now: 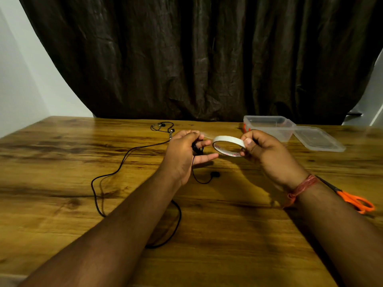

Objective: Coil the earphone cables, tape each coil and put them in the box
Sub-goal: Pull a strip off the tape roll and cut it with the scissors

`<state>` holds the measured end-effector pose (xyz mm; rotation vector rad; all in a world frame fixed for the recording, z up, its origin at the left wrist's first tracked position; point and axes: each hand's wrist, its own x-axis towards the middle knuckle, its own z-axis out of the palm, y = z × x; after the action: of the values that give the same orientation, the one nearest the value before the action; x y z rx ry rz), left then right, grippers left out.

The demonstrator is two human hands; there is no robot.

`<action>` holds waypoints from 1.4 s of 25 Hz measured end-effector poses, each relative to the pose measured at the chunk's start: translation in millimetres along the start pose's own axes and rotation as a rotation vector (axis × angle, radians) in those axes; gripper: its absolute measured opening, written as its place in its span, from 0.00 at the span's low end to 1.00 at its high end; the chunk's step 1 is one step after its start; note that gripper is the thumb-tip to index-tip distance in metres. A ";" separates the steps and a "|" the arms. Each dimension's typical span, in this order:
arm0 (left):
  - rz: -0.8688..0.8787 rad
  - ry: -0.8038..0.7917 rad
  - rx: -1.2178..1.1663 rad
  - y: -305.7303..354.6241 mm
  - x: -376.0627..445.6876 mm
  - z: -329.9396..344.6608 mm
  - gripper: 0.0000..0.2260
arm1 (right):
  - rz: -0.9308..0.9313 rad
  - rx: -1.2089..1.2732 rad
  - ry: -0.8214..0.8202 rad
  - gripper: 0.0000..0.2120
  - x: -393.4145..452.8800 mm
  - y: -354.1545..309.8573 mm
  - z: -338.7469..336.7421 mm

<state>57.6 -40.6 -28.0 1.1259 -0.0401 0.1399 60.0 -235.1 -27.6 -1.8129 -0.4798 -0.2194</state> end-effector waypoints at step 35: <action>0.021 -0.258 -0.119 10.2 -6.0 -2.9 0.09 | 0.127 -0.457 0.084 0.06 -42.7 -16.7 -80.8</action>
<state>50.2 -34.2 -20.7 1.0193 -0.2865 0.0096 22.2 -317.1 -5.8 -2.2606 -0.2653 -0.3366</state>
